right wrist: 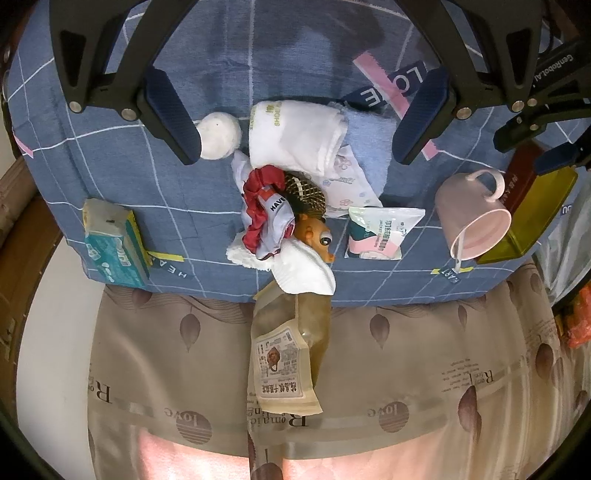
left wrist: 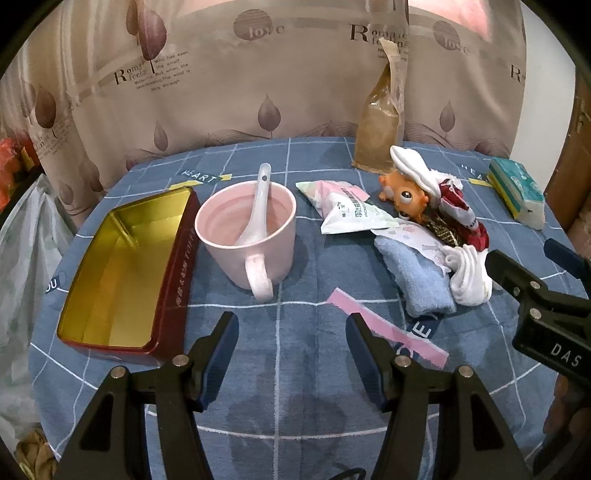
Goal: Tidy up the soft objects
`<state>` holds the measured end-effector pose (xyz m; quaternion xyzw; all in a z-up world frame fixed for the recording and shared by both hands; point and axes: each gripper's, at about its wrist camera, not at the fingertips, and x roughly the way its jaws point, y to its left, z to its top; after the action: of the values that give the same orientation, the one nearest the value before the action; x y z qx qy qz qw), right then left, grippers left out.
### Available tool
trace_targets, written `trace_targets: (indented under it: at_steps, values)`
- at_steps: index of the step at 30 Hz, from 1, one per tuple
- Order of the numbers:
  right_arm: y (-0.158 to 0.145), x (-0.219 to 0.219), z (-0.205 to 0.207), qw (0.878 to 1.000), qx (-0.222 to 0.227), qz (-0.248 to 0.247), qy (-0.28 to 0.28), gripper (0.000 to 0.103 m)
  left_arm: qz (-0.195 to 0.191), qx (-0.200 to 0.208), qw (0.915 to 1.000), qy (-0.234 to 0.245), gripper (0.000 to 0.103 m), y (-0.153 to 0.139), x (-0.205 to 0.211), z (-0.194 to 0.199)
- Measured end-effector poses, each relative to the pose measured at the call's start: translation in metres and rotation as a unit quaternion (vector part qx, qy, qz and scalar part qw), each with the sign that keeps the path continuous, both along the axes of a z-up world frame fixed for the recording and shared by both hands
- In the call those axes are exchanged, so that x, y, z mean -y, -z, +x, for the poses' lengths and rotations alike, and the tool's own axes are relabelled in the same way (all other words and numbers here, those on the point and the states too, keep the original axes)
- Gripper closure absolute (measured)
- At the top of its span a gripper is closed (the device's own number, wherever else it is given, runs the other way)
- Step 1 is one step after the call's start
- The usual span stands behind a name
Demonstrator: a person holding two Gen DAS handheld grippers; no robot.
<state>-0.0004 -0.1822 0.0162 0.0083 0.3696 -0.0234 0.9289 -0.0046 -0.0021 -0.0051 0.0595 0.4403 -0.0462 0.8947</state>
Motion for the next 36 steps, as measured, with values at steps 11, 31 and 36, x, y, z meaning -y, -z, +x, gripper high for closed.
trace_targets:
  at_steps: [11,31,36]
  values:
    - [0.006,-0.002,0.004,1.000,-0.007,-0.005,-0.001,0.000,-0.005,-0.005,1.0000,-0.001,0.041,0.005,-0.001,0.005]
    - [0.008,0.004,0.004,1.000,-0.006,-0.003,0.004,0.000,-0.007,-0.010,0.9999,0.006,0.041,0.011,0.002,0.006]
    - [0.008,0.008,0.006,1.000,-0.010,-0.002,0.004,0.000,-0.011,-0.015,0.9998,0.007,0.041,0.013,0.001,0.008]
